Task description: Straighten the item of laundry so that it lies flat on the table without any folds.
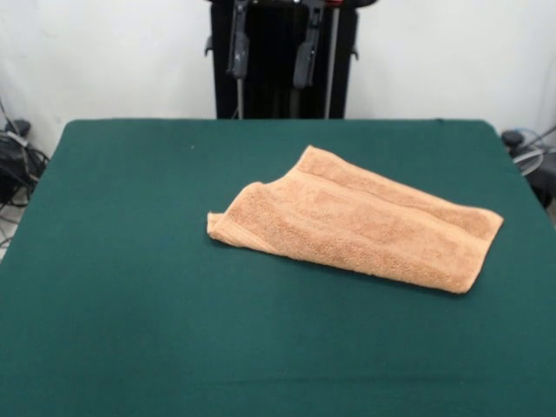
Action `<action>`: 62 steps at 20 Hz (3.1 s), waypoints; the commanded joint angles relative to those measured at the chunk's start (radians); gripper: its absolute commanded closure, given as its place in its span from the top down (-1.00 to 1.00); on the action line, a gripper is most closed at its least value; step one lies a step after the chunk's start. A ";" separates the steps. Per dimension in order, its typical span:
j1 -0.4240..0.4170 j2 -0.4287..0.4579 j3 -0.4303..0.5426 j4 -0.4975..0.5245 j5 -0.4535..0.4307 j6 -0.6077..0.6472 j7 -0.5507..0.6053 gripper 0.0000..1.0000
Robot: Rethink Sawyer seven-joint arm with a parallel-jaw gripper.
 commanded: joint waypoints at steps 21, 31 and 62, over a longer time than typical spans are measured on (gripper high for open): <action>0.115 0.149 -0.086 -0.146 -0.098 0.517 0.245 1.00; 0.126 0.211 -0.121 -0.099 -0.020 0.393 0.282 1.00; 0.194 0.394 -0.177 -0.092 0.163 0.167 0.266 1.00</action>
